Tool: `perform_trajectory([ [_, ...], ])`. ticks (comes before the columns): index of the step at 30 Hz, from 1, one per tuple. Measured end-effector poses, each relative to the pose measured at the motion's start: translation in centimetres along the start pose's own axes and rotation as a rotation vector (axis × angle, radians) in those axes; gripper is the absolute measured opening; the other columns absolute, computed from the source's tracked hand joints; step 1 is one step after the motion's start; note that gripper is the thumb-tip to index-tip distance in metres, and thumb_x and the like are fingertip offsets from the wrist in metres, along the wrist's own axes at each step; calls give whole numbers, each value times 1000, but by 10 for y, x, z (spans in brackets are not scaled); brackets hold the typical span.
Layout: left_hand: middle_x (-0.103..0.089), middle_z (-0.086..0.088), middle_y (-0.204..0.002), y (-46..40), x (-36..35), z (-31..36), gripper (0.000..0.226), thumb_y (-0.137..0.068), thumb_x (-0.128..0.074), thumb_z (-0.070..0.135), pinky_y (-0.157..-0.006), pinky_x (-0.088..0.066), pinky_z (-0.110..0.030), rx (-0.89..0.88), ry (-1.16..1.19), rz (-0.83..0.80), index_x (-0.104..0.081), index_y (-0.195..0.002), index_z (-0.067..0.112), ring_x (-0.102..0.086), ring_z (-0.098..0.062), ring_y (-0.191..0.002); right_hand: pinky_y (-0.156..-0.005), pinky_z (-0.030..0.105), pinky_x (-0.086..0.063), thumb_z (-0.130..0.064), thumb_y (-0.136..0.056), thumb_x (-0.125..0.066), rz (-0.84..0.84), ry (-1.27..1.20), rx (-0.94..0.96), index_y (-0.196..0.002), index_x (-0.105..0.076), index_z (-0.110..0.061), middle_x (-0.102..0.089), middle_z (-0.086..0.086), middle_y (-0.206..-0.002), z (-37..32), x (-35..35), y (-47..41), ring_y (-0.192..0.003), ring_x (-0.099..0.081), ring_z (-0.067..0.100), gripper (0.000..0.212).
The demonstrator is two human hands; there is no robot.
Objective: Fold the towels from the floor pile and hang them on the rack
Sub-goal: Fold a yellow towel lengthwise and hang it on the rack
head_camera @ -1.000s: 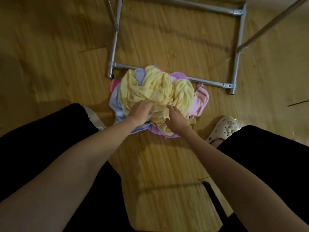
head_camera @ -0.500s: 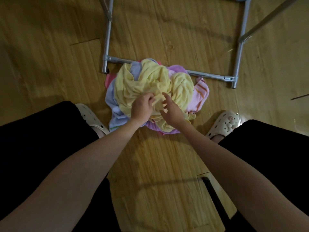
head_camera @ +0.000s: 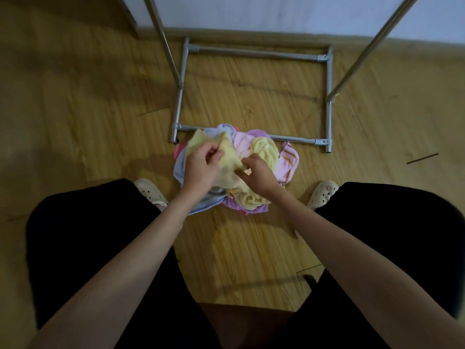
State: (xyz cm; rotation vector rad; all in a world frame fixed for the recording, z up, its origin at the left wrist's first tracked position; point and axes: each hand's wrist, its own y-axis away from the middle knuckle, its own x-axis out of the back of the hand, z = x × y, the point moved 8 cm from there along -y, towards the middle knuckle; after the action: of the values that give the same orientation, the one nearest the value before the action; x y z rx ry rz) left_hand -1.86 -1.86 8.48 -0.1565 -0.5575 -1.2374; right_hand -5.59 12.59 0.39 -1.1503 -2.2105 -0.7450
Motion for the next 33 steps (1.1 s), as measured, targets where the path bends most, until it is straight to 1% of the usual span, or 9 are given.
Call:
perform_trajectory([
  [5,-65,-4,-83,26,44,49,3,-89,-58,17,-76,-49,-38,9,164,121,-61,-88,16,-63,-22,-81,-74,38,-41,-16,-81,-71,90,37,49,-78,-63,0,-58,18,-81,-23,53,33,-81,-54,31,18],
  [10,-62,-7,-85,50,87,105,4,-92,-57,5,-68,-46,-19,-47,276,253,-60,-93,8,-57,0,-71,-66,32,-32,-13,-92,-59,105,-19,37,-64,-50,-14,-50,1,-65,-53,99,69,-68,-46,20,29],
  [15,-64,-3,-91,62,114,135,12,-93,-57,12,-70,-48,-18,-68,227,289,-62,-101,5,-60,-12,-82,-62,41,-43,-19,-98,-50,89,-246,154,-63,-40,-18,-43,-8,-57,-131,155,113,-59,-49,19,37],
  [18,-62,5,-87,65,116,161,7,-94,-56,13,-71,-49,-16,-106,164,208,-61,-99,12,-59,-8,-81,-57,31,-47,-17,-99,-48,89,-396,223,-65,-46,-14,-46,-13,-54,-186,192,134,-55,-51,7,35],
  [20,-61,7,-86,66,115,181,8,-94,-55,12,-66,-48,-9,-150,120,149,-61,-100,12,-57,-2,-77,-53,27,-47,-15,-100,-47,118,-492,273,-68,-50,-5,-50,-4,-58,-217,217,143,-52,-54,10,34],
  [24,-66,-3,-83,68,117,214,15,-95,-51,4,-56,-51,-16,-179,184,31,-63,-103,0,-61,-4,-62,-55,45,-46,-15,-100,-46,203,-634,377,-80,-51,18,-56,21,-64,-262,260,152,-51,-59,23,40],
  [26,-67,-4,-81,77,119,230,16,-95,-49,2,-56,-51,-17,-219,205,-43,-63,-103,-1,-62,-3,-60,-54,44,-46,-14,-100,-47,240,-650,418,-79,-52,19,-58,31,-67,-275,276,154,-55,-62,28,39],
  [29,-69,-4,-82,100,127,247,14,-91,-55,-2,-62,-52,-21,-301,158,-121,-65,-100,3,-64,-8,-67,-54,36,-48,-11,-99,-47,273,-655,446,-77,-58,14,-62,27,-67,-287,285,155,-59,-63,33,35],
  [33,-69,-6,-95,132,134,253,25,-82,-64,-8,-80,-55,-26,-394,79,-247,-65,-104,3,-67,-11,-86,-56,29,-51,-8,-98,-49,284,-682,479,-84,-62,18,-67,24,-74,-305,288,160,-61,-67,23,32],
])
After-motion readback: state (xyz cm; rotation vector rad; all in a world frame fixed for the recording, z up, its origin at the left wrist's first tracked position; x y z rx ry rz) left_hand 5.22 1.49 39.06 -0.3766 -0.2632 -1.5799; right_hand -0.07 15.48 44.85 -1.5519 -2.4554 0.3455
